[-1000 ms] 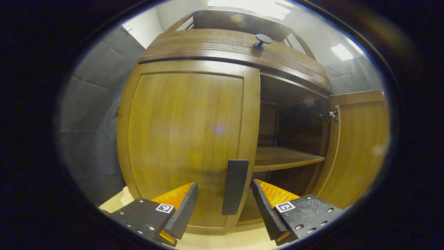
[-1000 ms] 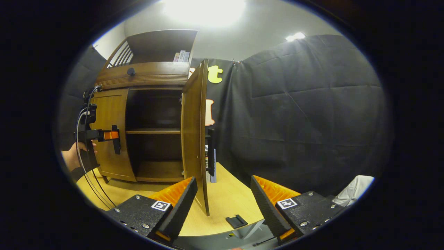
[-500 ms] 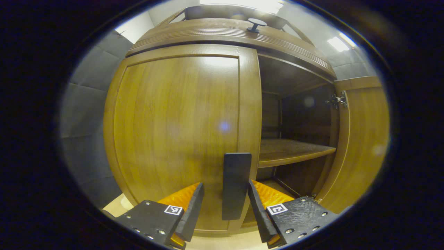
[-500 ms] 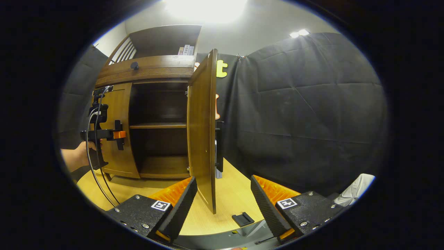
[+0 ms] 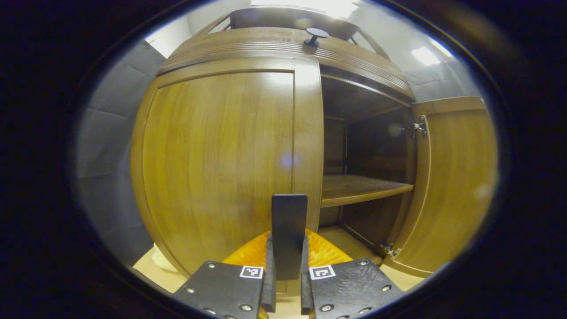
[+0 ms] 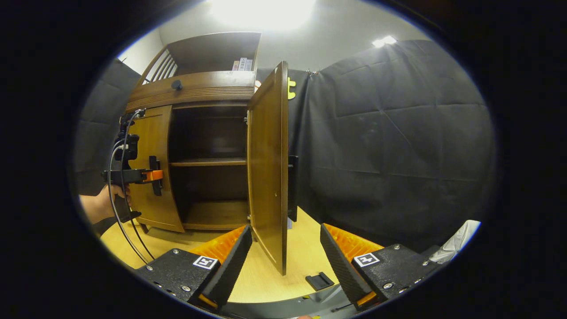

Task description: Open the right door of the double-door shoe cabinet with the right hand, and open the left door with the left hand.

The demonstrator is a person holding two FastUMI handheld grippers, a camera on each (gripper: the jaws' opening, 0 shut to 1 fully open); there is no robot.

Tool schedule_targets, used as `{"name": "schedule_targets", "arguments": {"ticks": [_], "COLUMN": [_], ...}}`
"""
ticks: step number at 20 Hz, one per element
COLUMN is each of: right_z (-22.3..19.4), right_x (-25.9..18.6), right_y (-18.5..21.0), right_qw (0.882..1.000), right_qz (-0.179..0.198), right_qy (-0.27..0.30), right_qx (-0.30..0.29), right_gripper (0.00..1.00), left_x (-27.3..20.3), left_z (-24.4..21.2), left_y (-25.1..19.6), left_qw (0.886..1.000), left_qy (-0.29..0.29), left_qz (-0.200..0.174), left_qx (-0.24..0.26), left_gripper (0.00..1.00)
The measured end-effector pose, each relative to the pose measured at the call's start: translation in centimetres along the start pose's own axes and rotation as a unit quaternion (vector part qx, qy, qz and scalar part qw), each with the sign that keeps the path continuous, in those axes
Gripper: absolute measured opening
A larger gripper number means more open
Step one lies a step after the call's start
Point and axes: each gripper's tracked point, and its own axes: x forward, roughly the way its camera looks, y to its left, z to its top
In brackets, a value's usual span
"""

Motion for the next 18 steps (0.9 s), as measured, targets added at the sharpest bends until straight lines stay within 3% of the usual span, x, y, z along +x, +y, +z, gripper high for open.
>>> {"name": "schedule_targets", "arguments": {"ticks": [9, 18], "right_z": [1.2, 1.1], "right_x": [0.6, 0.6], "right_y": [1.9, 4.0], "right_qw": [0.999, 0.998], "right_qz": [0.032, 0.055], "right_qy": [-0.014, -0.015], "right_qx": [0.002, -0.001], "right_gripper": [0.95, 0.95], "left_x": [-6.4, -11.6], "left_z": [-0.3, -0.3], "left_y": [1.2, 2.7], "left_qw": [1.000, 1.000], "left_qy": [-0.003, -0.002], "left_qz": [-0.008, 0.004], "left_qx": [-0.010, -0.022], "left_gripper": [0.27, 0.19]}}
